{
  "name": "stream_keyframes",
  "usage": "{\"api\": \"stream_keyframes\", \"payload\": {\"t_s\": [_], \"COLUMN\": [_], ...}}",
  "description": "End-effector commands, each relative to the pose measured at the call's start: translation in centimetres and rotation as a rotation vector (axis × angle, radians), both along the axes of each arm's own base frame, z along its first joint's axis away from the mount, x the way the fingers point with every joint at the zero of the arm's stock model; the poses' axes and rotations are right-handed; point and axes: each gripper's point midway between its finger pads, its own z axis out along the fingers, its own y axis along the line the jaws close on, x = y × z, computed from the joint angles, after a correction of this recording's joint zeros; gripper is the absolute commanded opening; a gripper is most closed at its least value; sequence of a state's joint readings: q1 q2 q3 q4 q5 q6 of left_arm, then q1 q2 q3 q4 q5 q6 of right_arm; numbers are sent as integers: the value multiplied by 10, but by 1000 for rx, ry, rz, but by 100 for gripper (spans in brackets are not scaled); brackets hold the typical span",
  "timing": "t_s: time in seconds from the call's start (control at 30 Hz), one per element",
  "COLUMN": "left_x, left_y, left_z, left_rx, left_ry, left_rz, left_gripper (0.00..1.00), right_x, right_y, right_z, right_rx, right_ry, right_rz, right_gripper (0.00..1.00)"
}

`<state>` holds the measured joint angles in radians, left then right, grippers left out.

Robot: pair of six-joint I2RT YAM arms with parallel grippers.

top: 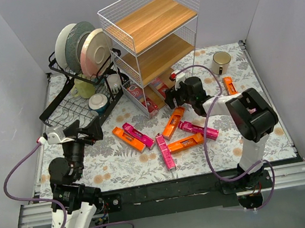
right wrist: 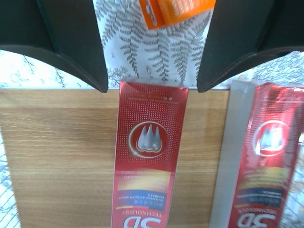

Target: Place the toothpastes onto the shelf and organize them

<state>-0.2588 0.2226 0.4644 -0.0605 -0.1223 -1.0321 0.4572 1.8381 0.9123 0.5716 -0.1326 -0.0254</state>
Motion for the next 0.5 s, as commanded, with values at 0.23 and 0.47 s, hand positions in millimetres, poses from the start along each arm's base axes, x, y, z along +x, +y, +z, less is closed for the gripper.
{"api": "stream_keyframes", "payload": {"t_s": [0.23, 0.47], "left_x": [-16, -39], "left_y": [4, 10], "left_z": [16, 35], "left_rx": [-12, -50], "left_ry": [-73, -170], "left_rz": [4, 4], "left_gripper": [98, 98], "right_x": [-33, -60], "right_y": [-59, -156], "right_z": [66, 84], "right_rx": [-58, -143], "right_ry": [-52, 28], "right_rz": [-191, -570], "right_gripper": [90, 96]}}
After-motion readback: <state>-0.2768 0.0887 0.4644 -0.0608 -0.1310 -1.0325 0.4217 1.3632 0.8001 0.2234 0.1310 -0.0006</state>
